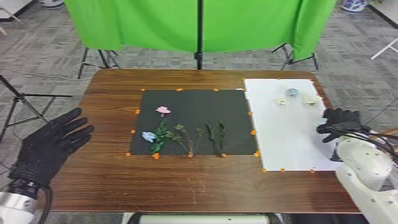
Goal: Arrange flowers
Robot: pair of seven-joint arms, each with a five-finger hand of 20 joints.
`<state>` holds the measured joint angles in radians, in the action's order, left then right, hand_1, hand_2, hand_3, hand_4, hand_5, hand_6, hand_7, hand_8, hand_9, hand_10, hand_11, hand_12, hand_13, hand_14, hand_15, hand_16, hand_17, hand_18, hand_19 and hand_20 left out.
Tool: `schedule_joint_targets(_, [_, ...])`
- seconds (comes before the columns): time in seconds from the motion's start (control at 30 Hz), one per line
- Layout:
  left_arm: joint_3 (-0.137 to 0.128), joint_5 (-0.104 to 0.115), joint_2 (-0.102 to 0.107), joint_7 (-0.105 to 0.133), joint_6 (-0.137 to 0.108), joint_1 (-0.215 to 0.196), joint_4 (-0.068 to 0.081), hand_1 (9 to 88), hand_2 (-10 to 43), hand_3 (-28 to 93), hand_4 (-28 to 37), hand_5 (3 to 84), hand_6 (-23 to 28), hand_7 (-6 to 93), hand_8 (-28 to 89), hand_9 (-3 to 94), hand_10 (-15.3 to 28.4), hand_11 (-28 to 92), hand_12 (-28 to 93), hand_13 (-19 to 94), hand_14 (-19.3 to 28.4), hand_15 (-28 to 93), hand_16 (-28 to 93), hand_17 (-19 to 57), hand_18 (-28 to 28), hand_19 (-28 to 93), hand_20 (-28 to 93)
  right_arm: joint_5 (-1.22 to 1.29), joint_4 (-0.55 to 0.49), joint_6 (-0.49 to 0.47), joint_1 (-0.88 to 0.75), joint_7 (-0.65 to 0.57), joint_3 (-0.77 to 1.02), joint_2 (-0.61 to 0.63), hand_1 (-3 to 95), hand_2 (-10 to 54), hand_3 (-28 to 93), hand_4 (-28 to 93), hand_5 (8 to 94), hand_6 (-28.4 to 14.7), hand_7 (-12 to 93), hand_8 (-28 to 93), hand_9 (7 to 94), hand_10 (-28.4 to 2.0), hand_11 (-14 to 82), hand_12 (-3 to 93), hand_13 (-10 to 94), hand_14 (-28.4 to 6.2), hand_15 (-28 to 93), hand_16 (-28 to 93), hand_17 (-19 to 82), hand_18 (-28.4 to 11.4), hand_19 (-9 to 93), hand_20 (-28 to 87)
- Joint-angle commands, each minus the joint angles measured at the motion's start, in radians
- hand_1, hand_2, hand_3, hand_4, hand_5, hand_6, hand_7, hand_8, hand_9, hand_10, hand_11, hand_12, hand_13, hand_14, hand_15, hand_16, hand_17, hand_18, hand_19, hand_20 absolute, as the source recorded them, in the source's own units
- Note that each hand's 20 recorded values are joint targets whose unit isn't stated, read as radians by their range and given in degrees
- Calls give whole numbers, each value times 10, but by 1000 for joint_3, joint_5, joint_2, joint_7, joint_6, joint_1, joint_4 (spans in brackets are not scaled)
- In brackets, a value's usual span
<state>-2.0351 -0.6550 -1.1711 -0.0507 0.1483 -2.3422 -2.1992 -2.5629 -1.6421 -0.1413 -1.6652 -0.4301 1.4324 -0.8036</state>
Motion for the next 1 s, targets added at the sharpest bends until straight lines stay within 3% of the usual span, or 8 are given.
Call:
schedule_joint_targets(0.03, [-2, -5, -5, -14, -8, -11, -1, 254, 4, 719, -234, 360, 25, 211, -104, 284, 122, 253, 139, 232, 148, 340, -7, -109, 210, 440, 64, -44, 29, 235, -24, 72, -32, 3, 472, -76, 809, -281, 658, 22, 440, -157, 857, -29, 214, 387, 804, -11, 464, 282, 312, -154, 758, 355])
schedule_joint_targets(0.13, [-8, -5, -8, -12, -9, -16, -3, 253, 4, 720, -233, 360, 25, 211, -104, 284, 122, 254, 139, 232, 147, 341, -7, -109, 210, 440, 64, -38, -5, 287, -24, 94, -35, -4, 496, -92, 832, -282, 734, 20, 426, -148, 912, -23, 206, 393, 851, -10, 480, 285, 341, -159, 786, 370])
schedule_joint_targets(0.43, [-19, -3, -9, -14, -11, -24, -9, 253, 3, 720, -234, 360, 26, 211, -105, 284, 122, 251, 139, 231, 147, 340, -7, -109, 210, 440, 64, -17, -92, 327, 244, 242, -275, -115, 490, -95, 857, -283, 759, 16, 406, -133, 933, -24, 193, 403, 865, -8, 469, 318, 350, -160, 794, 377])
schedule_joint_targets(0.67, [-7, -3, -2, -28, -12, -11, -5, 254, 4, 719, -234, 361, 25, 211, -105, 284, 122, 254, 140, 232, 147, 340, -7, -109, 210, 440, 64, -45, 4, 292, 478, 376, -522, -281, 486, -95, 858, -283, 759, 16, 402, -127, 932, -24, 187, 409, 860, -7, 471, 328, 347, -157, 794, 378])
schedule_joint_targets(1.0, [6, -1, 3, -36, -16, -5, -1, 254, 4, 720, -234, 360, 25, 211, -105, 284, 122, 254, 139, 231, 148, 339, -8, -109, 211, 440, 64, -106, 44, 209, 513, 447, -617, -405, 488, -95, 846, -283, 755, 23, 402, -129, 929, -23, 182, 405, 854, -5, 475, 328, 345, -156, 792, 380])
